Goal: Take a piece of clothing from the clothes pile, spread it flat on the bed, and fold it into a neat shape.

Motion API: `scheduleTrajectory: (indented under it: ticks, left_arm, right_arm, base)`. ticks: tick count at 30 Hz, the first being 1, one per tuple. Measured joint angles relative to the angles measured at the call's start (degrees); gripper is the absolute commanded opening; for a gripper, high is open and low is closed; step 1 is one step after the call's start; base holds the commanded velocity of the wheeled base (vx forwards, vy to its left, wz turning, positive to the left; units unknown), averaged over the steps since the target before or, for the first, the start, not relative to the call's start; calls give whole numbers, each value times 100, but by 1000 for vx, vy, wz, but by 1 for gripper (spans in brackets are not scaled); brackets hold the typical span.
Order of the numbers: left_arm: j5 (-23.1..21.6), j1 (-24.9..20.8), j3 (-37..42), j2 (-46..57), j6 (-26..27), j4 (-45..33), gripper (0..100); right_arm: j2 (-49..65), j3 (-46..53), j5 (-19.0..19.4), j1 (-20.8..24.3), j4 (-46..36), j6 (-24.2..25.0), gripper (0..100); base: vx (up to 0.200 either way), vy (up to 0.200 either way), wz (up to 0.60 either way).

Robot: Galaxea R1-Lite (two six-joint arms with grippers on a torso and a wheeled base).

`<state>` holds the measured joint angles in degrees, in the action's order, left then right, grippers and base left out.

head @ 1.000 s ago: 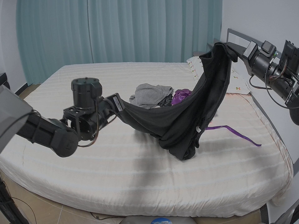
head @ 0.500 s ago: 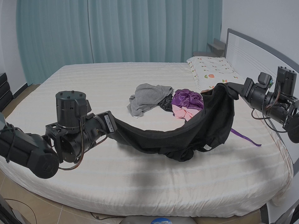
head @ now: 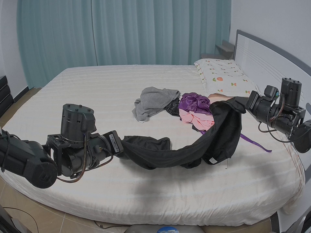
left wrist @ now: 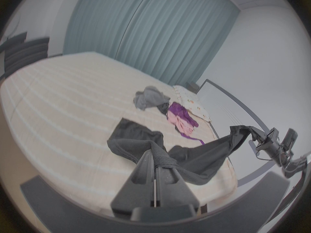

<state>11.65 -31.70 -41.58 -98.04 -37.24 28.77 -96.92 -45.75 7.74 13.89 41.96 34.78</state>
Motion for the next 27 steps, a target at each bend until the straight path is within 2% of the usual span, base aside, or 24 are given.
scheduleTrajectory:
  ticks: [4, 7, 9, 18, 27]
  left_arm:
    - [-433, 45, -254, 104, -439, -723, 0]
    - [-574, 89, -356, 187, -580, -839, 0]
    - [-594, 116, -382, 232, -608, -852, 0]
    - [-596, 190, -221, 325, -641, -868, 0]
    - [-580, 262, -61, 355, -606, -822, 0]
  right_arm:
    - [-11, 69, -49, 26, 2, 30, 0]
    - [-9, 182, -77, 39, 0, 46, 0]
    - [0, 229, -82, 44, 9, 55, 0]
    - [83, 284, -107, 80, 11, 455, 0]
    - [144, 341, -362, 295, 5, 477, 0]
  base:
    - [0, 0, 0]
    - [0, 0, 0]
    - [0, 0, 0]
    - [-200, 0, 0]
    - [0, 0, 0]
